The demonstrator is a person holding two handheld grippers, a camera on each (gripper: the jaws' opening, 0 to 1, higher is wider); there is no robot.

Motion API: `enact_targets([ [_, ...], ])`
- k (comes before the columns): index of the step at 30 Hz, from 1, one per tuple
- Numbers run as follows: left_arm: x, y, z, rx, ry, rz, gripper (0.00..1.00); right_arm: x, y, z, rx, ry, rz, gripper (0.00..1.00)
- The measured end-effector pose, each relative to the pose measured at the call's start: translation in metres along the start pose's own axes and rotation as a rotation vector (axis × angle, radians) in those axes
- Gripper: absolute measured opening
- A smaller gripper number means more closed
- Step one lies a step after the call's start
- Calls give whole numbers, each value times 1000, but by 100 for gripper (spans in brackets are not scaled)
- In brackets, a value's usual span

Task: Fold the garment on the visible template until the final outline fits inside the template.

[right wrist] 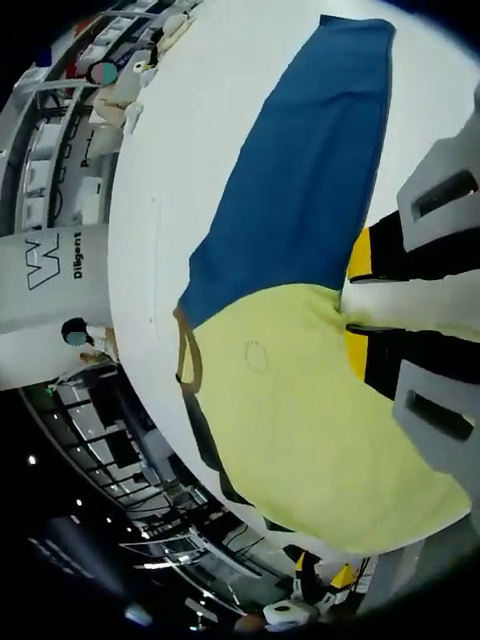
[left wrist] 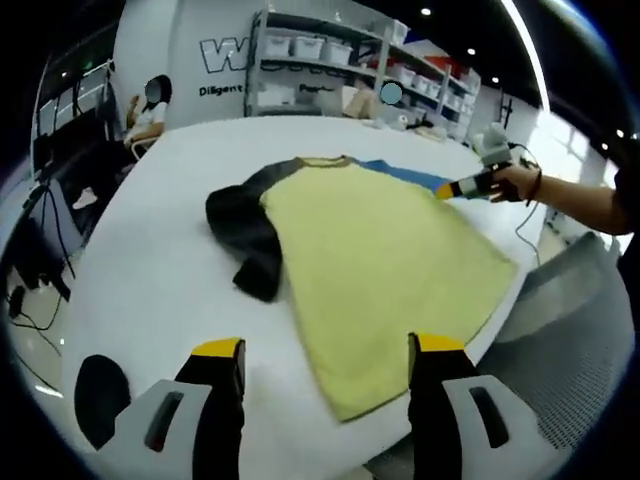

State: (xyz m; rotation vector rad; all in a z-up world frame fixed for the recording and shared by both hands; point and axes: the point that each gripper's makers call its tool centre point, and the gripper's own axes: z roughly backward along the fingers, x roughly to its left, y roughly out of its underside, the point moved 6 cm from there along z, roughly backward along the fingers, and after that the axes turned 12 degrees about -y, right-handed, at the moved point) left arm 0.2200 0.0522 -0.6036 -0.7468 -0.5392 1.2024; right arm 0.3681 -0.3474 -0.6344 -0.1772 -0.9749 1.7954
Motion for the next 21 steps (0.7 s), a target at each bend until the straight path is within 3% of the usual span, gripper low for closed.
enact_targets([
  [4, 7, -8, -3, -9, -19, 10, 58, 3, 1, -3, 6, -7, 3, 0],
  [12, 24, -22, -17, -11, -68, 53, 51, 6, -4, -1, 12, -5, 34, 0],
  [21, 29, -25, -29, -6, -79, 51, 45, 0, -11, 10, 65, 58, 164, 0],
])
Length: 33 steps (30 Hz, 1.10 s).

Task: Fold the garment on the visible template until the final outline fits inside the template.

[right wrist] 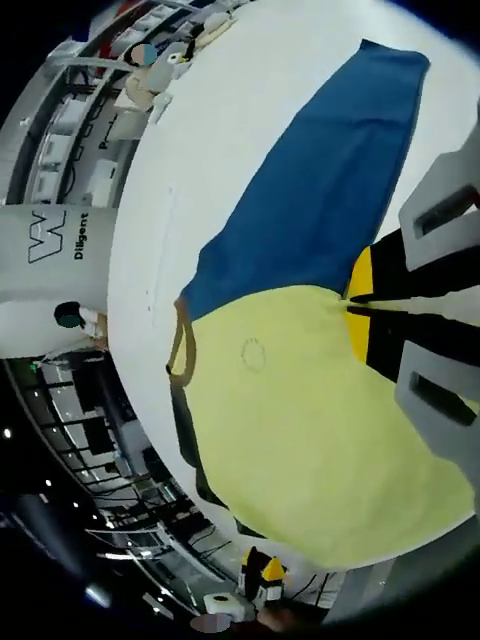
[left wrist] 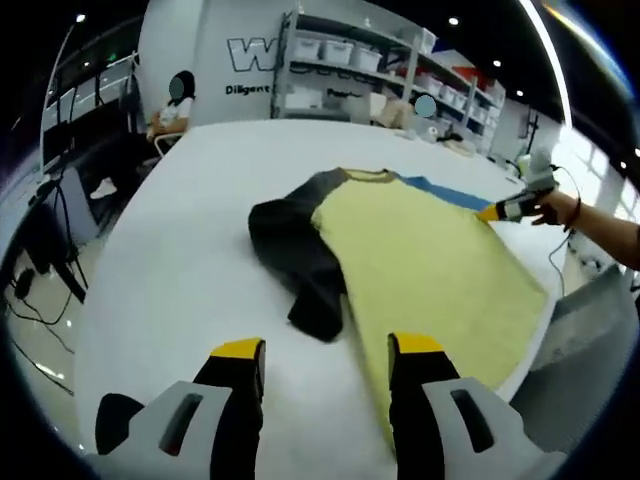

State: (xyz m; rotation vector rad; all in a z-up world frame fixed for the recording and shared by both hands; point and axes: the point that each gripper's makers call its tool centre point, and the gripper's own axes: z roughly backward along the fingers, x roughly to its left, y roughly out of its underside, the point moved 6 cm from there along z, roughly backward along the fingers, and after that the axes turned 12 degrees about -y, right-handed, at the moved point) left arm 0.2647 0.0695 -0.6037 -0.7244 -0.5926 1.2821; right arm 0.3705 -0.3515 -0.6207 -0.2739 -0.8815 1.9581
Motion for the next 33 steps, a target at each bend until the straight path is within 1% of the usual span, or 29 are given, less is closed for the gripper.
enact_targets([
  [3, 3, -2, -4, 0, -7, 1, 43, 2, 2, -3, 18, 7, 20, 0],
  [9, 13, -10, -17, -8, -45, 2, 38, 3, 5, -8, 74, 47, 98, 0],
  [12, 16, -14, -23, -12, -57, 20, 35, 4, 6, -9, 83, 53, 116, 0],
  [16, 15, -15, -30, -8, -47, 45, 33, 1, 7, -9, 82, 56, 107, 0],
  [18, 11, -12, -33, -1, -31, 20, 31, 2, 8, -9, 85, 56, 105, 0],
  [20, 10, -6, -36, 21, -40, -3, 27, 1, 8, -9, 82, 56, 100, 0],
  [21, 10, -5, -37, 22, -43, -7, 26, 1, 8, -9, 82, 56, 99, 0],
  [23, 11, -4, -38, 20, -49, -1, 25, 1, 8, -9, 80, 56, 95, 0],
  [28, 12, -4, -39, 10, -50, -3, 17, 0, 9, -10, 84, 56, 94, 0],
  [29, 13, -6, -37, -11, -52, 7, 15, 0, 9, -10, 83, 56, 90, 0],
  [31, 18, -7, -36, -23, -52, 22, 12, 0, 9, -10, 84, 56, 90, 0],
  [33, 20, -4, -39, 3, -58, 15, 11, 1, 9, -10, 86, 56, 92, 0],
])
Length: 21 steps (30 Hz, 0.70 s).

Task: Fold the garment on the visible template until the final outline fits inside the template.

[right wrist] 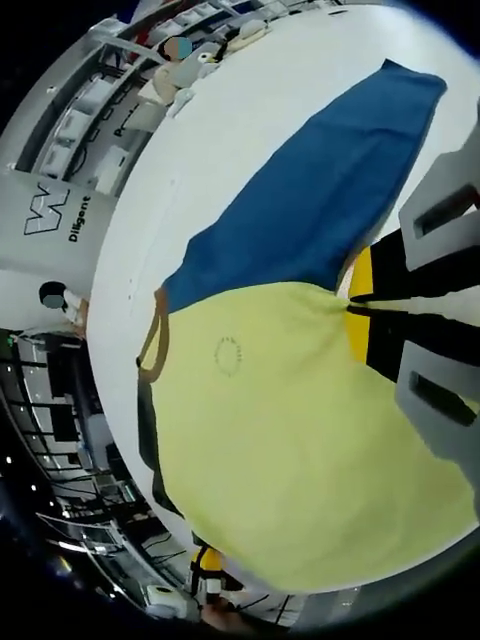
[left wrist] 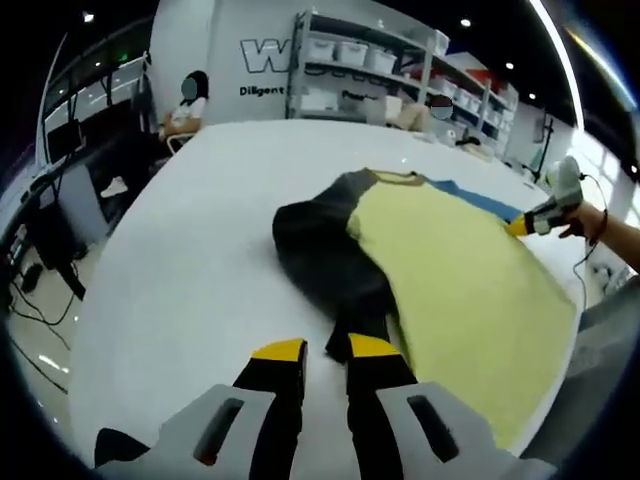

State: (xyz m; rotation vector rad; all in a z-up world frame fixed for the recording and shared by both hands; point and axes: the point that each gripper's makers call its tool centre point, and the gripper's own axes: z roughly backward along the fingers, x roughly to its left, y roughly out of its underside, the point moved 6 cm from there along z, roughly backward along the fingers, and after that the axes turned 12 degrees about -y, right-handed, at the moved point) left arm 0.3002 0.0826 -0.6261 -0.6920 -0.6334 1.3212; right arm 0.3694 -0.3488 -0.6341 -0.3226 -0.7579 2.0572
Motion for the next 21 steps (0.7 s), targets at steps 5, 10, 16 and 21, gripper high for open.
enact_targets([
  [5, -9, 0, -2, 8, 30, -13, 10, 0, 0, -1, 4, 1, 4, 0],
  [10, -12, 2, -9, 18, 6, -28, 3, 0, 0, -1, 1, 2, -5, 0],
  [16, -11, 2, -8, 4, -23, -1, 0, -1, 0, -1, 2, 4, -9, 0],
  [21, -1, -3, -4, -15, -67, -5, 0, -2, 0, -1, 0, 2, -15, 0],
])
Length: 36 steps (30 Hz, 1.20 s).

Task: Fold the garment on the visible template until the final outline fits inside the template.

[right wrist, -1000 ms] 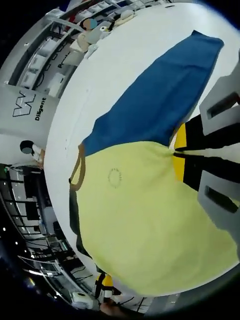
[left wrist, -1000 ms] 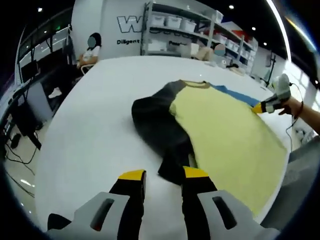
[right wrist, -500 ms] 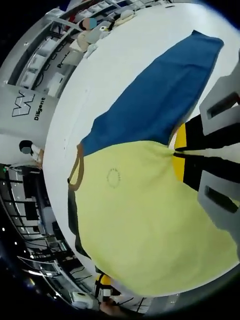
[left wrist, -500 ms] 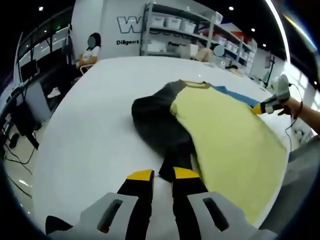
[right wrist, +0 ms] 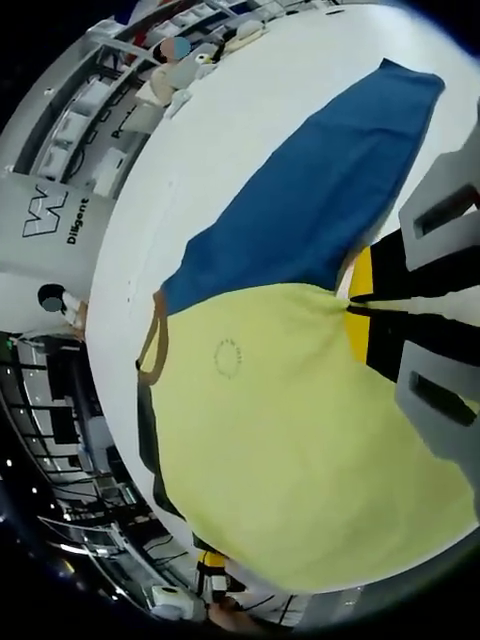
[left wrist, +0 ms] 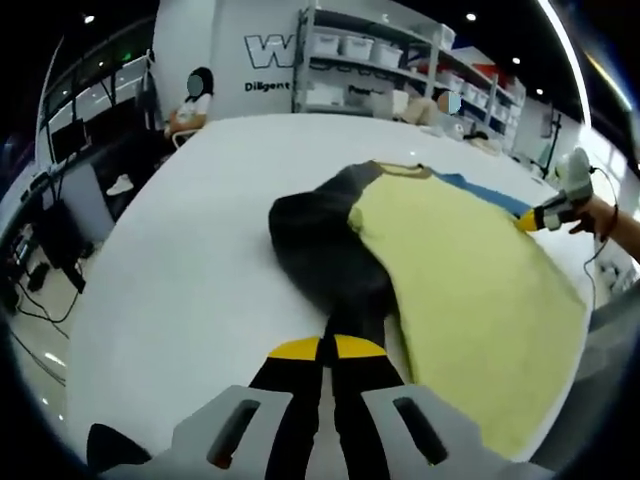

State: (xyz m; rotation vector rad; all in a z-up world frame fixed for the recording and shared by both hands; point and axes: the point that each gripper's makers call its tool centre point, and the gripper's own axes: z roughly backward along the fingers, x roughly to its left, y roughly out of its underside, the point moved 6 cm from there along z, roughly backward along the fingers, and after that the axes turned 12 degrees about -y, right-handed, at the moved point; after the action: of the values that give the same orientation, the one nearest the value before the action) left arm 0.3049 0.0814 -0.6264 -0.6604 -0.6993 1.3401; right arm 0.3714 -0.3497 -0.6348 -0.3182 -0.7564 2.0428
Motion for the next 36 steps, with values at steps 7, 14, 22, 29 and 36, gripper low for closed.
enact_targets([
  [7, 39, -16, 7, -30, -96, -21, 0, 0, 0, 0, 4, -2, -4, 0],
  [14, 79, -30, 10, -62, -220, -25, 0, 0, 1, 0, -8, -5, -34, 0],
  [22, 117, -41, 16, -103, -342, 36, 0, -1, 2, 1, -33, -9, -97, 0],
  [29, 133, -28, 17, -96, -411, 42, 0, -1, 2, 1, -40, -11, -112, 0],
  [36, 143, -15, 13, -66, -437, 63, 1, -2, 2, 1, -43, -14, -134, 0],
])
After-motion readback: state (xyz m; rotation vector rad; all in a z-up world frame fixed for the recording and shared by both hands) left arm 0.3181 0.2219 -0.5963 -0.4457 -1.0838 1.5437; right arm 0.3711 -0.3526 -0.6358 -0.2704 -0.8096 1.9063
